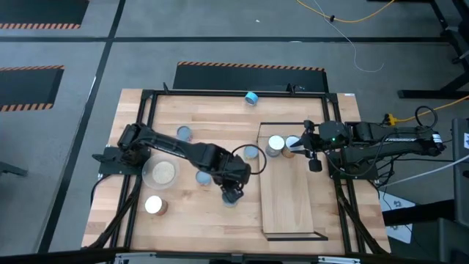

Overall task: Pick and place cans onto a shelf
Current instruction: Put the light blue can onto the shelf

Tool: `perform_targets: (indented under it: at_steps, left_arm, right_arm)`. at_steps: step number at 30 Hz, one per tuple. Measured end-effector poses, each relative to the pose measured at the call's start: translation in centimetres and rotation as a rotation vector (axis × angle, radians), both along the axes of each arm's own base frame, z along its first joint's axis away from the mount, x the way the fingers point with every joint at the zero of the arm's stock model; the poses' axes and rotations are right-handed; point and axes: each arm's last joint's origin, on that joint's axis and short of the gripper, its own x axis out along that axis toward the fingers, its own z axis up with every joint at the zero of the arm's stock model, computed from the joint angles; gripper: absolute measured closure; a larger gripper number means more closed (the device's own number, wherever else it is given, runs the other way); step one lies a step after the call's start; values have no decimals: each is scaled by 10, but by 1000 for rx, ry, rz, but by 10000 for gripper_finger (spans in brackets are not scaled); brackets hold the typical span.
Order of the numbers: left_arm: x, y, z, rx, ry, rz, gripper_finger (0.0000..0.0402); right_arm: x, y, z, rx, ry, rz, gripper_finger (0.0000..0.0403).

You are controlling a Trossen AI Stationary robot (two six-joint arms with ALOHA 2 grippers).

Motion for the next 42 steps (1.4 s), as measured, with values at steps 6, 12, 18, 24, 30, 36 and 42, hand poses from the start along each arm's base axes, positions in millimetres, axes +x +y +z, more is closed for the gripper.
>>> perform_targets:
  at_steps: [6, 12, 18, 24, 30, 36, 42]
  left_arm:
    - [4, -8, -12, 0, 39, 17, 291]
    - [7, -12, -27, 14, 90, 8, 291]
    - [9, -12, -38, 29, 137, 4, 291]
    - [13, -13, -46, 28, 156, -1, 291]
    - [17, -15, -56, 30, 177, -2, 292]
    - [17, -15, -56, 32, 177, -2, 302]
    - [17, -14, -57, 52, 174, -20, 351]
  right_arm:
    - [0, 0, 0, 1, 1, 1, 306]
    - [0, 0, 0, 2, 1, 1, 306]
    - [0, 0, 0, 2, 1, 1, 306]
    - [0, 0, 0, 2, 3, 1, 306]
    - [0, 0, 0, 2, 3, 0, 306]
    - [0, 0, 0, 2, 3, 0, 306]
    - [0, 0, 0, 2, 3, 0, 306]
